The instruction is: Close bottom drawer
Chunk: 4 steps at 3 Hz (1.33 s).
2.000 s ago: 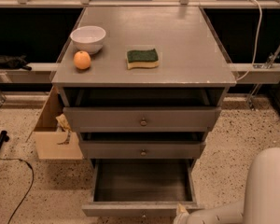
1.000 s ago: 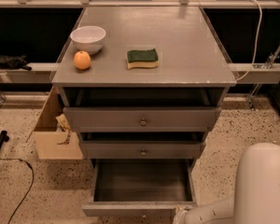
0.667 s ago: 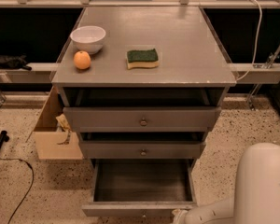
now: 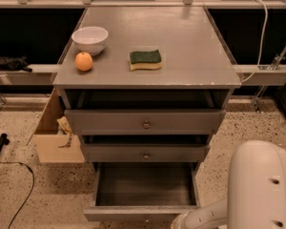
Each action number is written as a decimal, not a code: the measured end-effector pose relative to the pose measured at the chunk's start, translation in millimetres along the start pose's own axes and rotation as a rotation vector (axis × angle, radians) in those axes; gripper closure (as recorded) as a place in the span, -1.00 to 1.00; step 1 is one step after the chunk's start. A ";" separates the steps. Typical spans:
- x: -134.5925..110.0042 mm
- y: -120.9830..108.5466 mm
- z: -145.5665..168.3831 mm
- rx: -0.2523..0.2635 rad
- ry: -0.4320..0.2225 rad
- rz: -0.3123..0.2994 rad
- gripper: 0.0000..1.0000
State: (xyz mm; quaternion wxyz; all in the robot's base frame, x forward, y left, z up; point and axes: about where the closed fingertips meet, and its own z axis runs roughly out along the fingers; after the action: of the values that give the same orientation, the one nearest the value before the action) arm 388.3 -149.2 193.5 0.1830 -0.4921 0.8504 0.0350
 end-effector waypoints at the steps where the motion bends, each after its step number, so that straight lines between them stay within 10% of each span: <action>1: 0.1 -7.7 13.3 0.006 0.034 -0.024 1.00; 4: 9.9 -22.5 44.7 0.011 0.100 -0.013 1.00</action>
Offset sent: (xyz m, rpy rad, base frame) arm 0.0344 -0.0084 -0.0390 -0.1385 -0.0100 0.0207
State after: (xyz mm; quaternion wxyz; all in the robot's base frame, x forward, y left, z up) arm 415.3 -158.2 151.1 0.1431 -0.4976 0.8555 0.0044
